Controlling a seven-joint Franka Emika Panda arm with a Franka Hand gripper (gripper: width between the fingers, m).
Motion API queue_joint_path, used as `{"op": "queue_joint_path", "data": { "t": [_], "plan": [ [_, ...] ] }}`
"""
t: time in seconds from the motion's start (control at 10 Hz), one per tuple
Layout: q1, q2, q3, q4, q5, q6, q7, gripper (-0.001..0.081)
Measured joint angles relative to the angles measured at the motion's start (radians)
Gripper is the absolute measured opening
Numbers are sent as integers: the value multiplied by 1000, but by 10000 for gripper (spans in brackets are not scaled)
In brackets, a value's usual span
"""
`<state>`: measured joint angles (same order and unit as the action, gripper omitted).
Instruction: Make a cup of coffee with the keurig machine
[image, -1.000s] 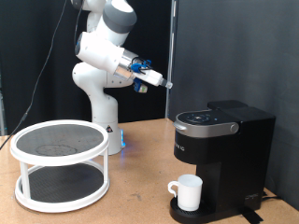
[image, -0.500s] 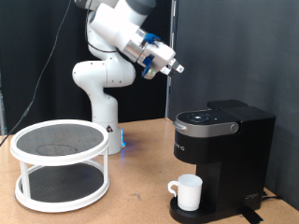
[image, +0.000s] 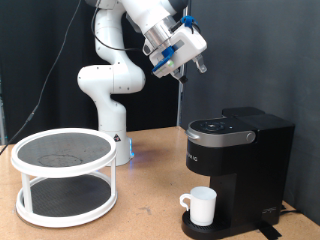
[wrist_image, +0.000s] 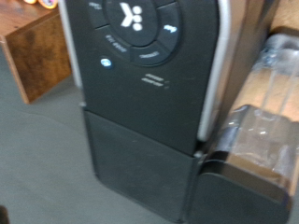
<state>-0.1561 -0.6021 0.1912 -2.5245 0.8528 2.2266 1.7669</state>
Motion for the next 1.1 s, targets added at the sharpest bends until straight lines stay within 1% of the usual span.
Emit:
{"op": "queue_joint_path", "data": {
  "t": [0.1,0.2,0.4,0.6,0.8,1.0,1.1],
  "plan": [
    [-2,1,10,9,-4,13,27,734],
    [-5,6,28,36,-59,-2,72,734],
    [-25,43,74,133,-237,-94,170,734],
    [-44,105,109,230,-346,-146,245,734],
    [-60,179,127,310,-427,-169,291,734],
    [-73,246,140,361,-478,-165,338,734],
    [-77,277,140,381,-487,-157,356,734]
  ]
}}
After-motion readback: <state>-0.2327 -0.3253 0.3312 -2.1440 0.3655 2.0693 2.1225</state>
